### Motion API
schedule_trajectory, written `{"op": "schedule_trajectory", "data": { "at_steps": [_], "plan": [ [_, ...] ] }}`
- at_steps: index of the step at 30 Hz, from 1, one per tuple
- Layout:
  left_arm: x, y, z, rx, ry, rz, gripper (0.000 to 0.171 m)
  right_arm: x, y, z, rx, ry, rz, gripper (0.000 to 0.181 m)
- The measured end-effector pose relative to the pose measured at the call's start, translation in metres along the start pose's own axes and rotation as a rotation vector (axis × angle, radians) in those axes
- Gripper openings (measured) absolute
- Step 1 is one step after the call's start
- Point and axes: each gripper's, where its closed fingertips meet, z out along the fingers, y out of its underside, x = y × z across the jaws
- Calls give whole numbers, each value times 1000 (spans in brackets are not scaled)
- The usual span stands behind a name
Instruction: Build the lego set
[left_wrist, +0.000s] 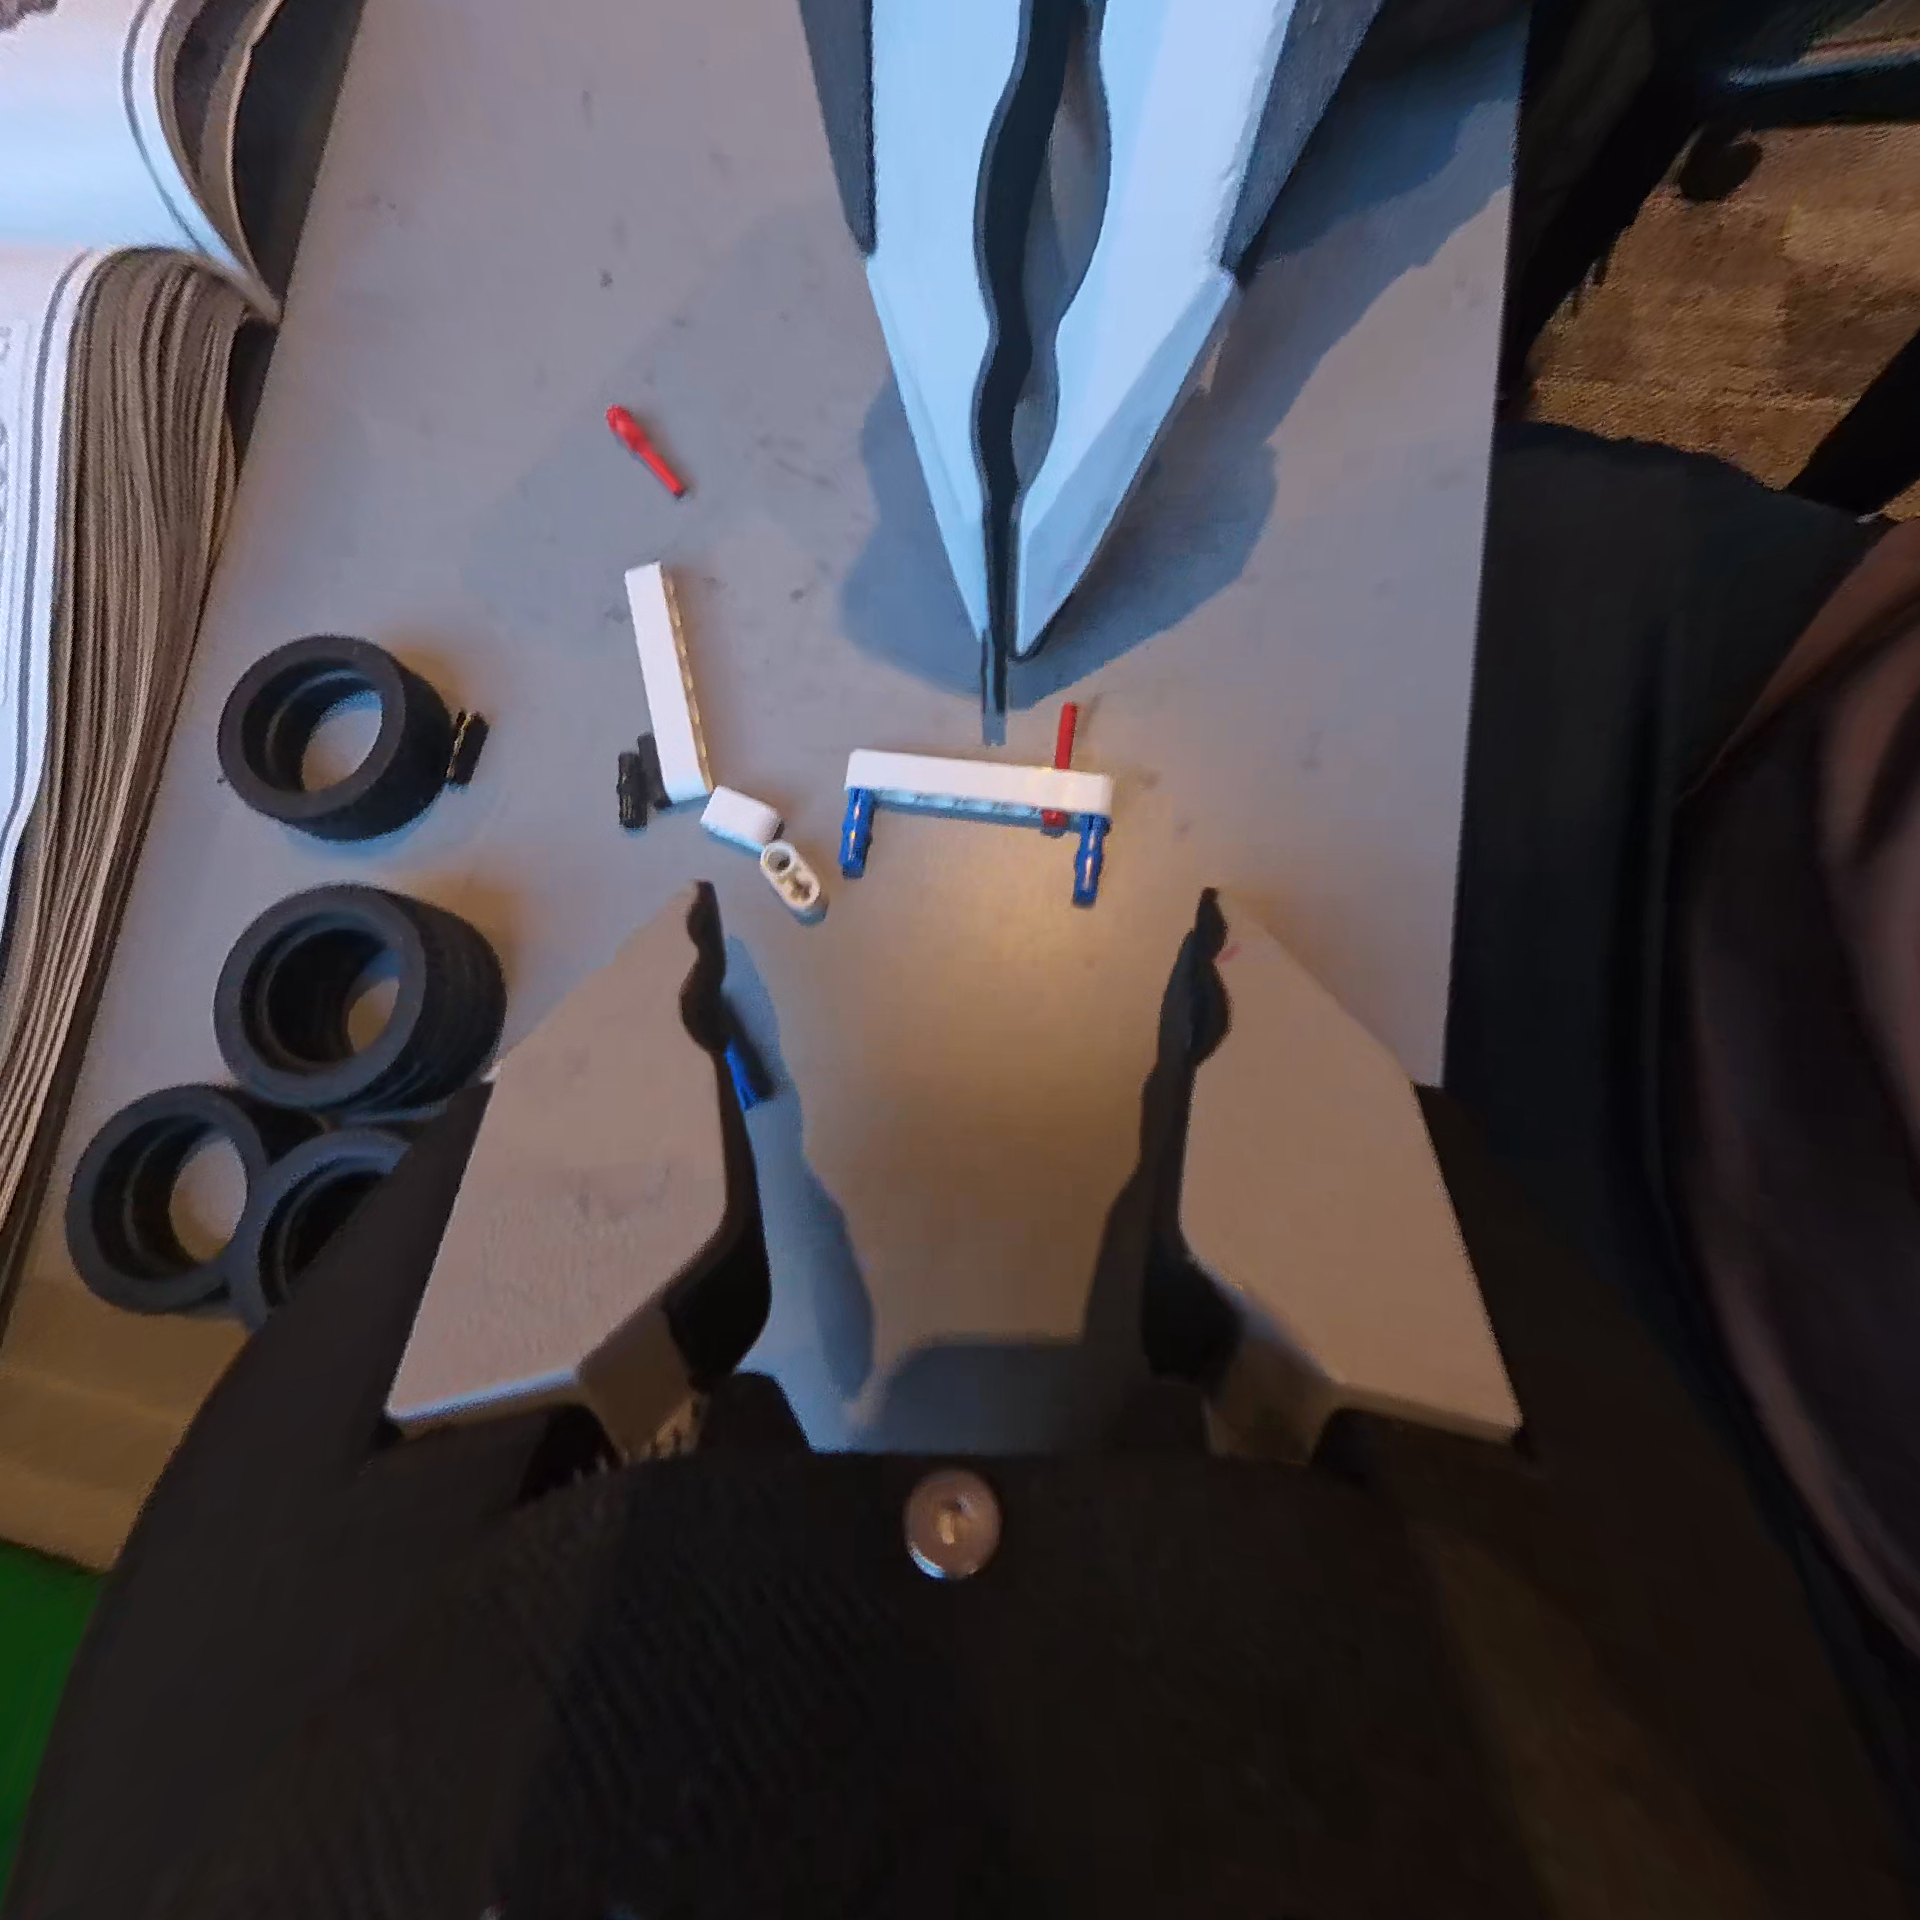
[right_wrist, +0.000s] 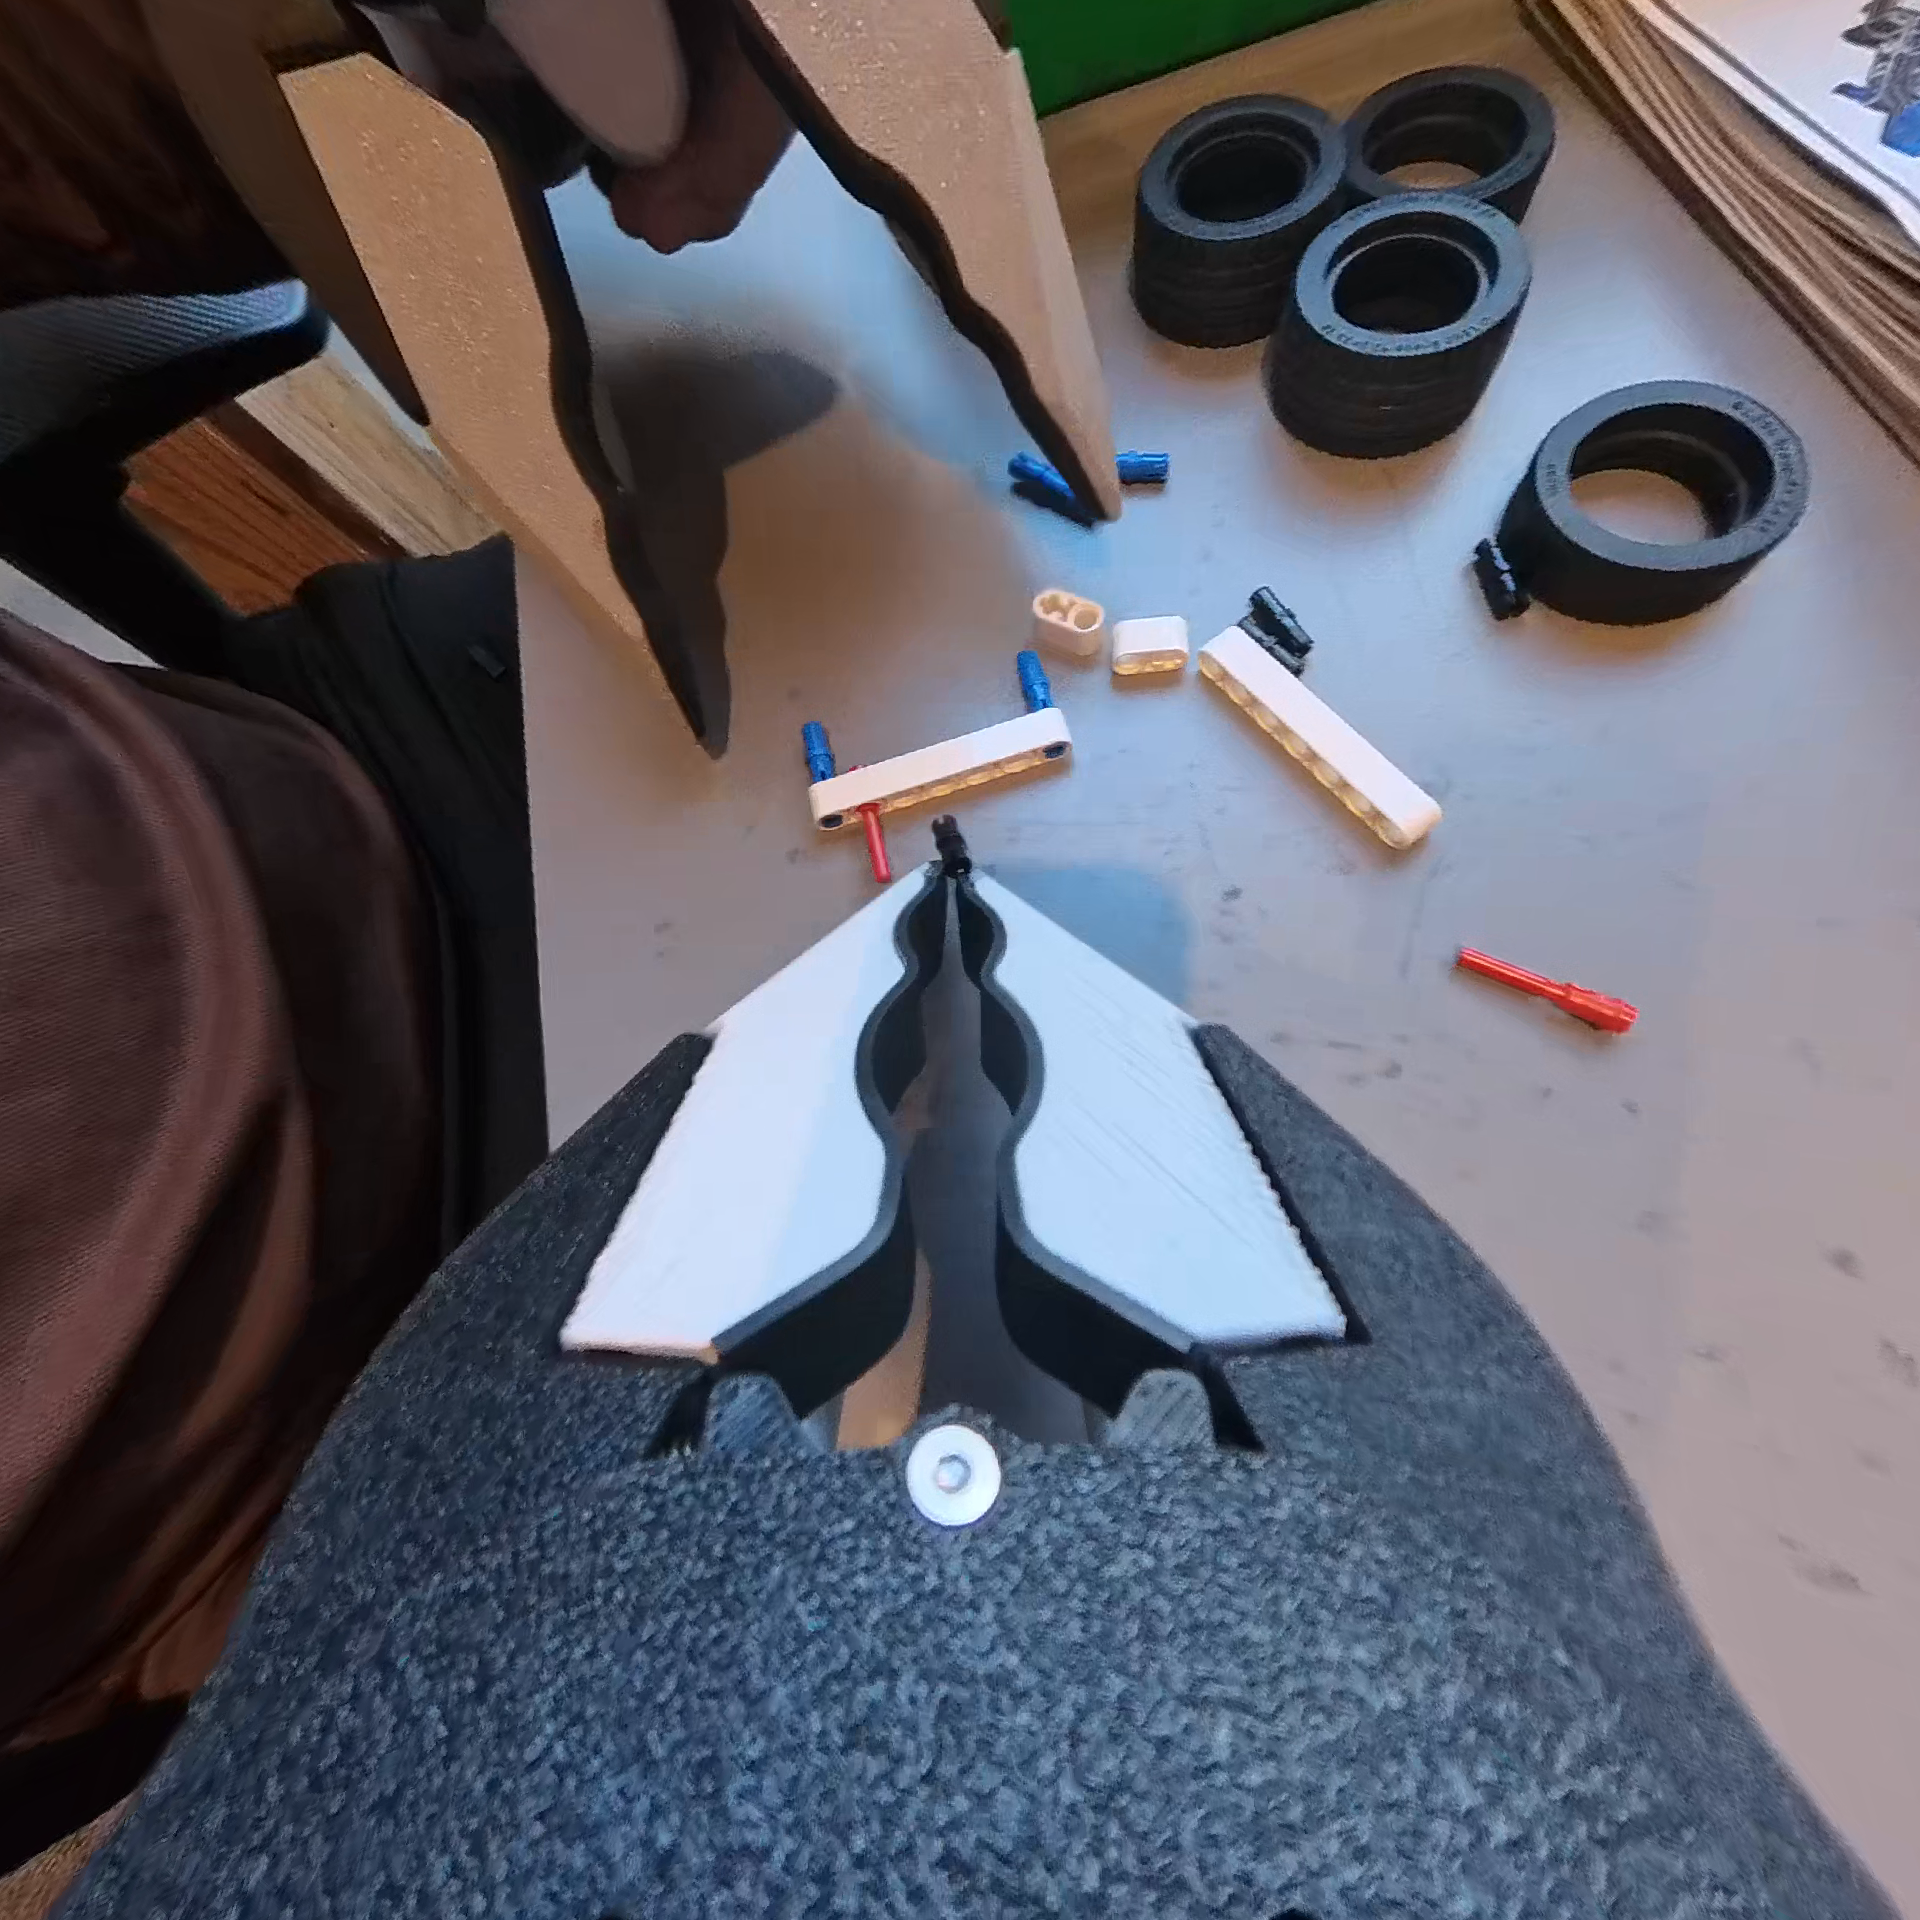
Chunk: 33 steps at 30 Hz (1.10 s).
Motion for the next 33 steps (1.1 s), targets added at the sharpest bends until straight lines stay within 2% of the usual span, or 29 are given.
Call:
{"op": "schedule_trajectory", "data": {
  "at_steps": [6, 15, 33],
  "plan": [
    [5, -3, 16, -61, 55, 75, 83, -7, 0, 5, -19, -37, 24, 2],
    [12, -9, 23, -68, 138, 58, 54, -8, 1, 7, -27, -43, 37, 2],
    [11, -10, 24, -10, 110, -2, 54, -10, 5, 9, -61, -25, -16, 3]
  ]
}}
